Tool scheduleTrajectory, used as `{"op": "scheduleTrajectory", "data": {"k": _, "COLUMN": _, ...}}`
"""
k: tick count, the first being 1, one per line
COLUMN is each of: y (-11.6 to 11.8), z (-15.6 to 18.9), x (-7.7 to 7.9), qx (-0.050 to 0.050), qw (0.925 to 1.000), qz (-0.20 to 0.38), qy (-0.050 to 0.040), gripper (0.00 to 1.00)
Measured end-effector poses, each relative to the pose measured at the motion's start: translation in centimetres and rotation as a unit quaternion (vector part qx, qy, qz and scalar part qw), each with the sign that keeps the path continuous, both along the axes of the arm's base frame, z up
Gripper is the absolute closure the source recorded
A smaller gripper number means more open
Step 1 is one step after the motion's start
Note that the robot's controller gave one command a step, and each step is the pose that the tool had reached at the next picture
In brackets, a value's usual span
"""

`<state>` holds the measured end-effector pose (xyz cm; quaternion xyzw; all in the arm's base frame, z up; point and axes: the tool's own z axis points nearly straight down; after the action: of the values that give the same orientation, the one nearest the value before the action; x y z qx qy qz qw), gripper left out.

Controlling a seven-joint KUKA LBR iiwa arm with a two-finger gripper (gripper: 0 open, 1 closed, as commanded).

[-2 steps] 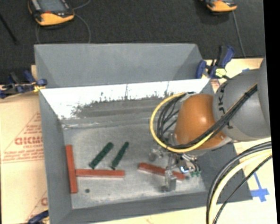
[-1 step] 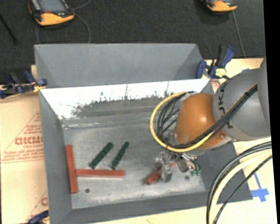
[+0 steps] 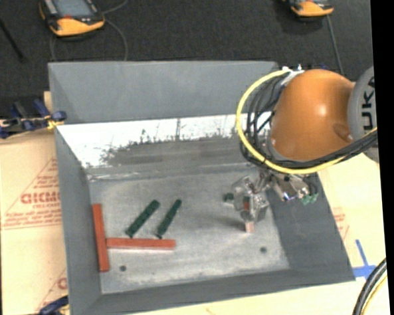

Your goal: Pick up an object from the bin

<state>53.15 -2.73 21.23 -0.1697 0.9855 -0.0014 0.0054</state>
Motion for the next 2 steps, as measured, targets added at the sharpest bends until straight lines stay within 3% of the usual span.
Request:
{"op": "scheduleTrajectory", "data": {"k": 1, "y": 0.0, "z": -0.4, "x": -0.2, "qx": 0.001, "qw": 1.0000, "qz": -0.001, "qy": 0.0036, "gripper": 0.00}}
{"op": "scheduleTrajectory", "data": {"k": 2, "y": 2.4, "z": -13.8, "x": 2.5, "qx": 0.001, "qw": 0.9998, "qz": 0.017, "qy": 0.0071, "gripper": 0.00}}
